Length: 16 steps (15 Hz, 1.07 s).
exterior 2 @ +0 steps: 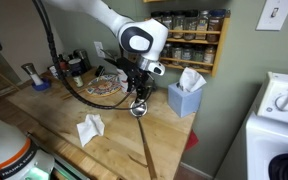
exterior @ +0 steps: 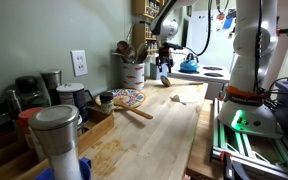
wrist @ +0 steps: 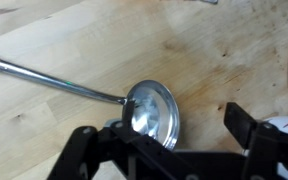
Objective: Remove the silver and wooden ladle from the white container and put it on the counter
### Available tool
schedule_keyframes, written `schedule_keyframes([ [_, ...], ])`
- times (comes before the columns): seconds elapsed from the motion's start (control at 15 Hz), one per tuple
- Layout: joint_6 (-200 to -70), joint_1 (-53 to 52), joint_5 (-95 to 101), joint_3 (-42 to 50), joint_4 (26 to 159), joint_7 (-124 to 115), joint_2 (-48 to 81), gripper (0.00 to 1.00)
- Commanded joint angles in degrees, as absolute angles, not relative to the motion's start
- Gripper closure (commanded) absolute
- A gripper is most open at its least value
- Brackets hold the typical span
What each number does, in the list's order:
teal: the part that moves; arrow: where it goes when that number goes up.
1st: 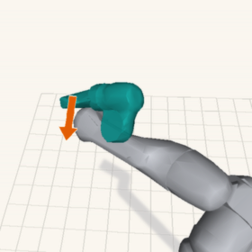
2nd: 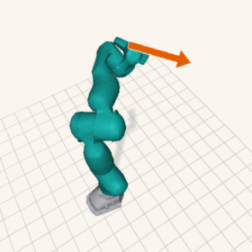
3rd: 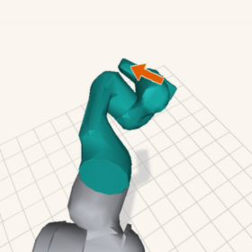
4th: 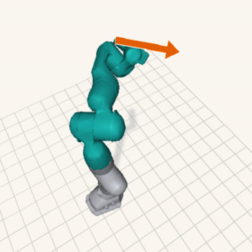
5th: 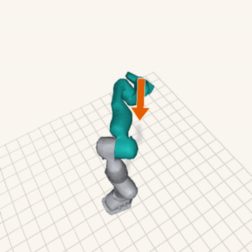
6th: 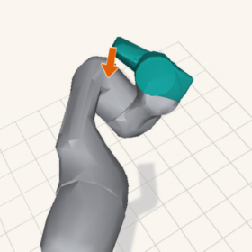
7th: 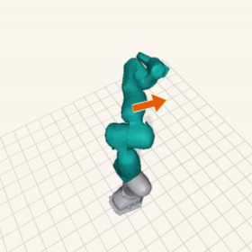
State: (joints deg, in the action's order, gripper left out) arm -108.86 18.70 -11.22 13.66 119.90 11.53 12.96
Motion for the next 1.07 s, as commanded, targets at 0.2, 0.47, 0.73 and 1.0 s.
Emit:
schedule_keyframes([
  [0.2,-103.62,22.54,-14.3,17.71,122.28,19.02,2.04,0.0],
  [0.47,-105.53,21.57,-9.45,19.01,125.85,15.98,-7.55,0.0],
  [0.73,-111.72,20.06,-3.02,17.53,132.26,16.97,-19.74,0.0],
  [1.0,-111.41,18.12,-0.14,17.42,131.54,16.87,-21.2,0.0],
])
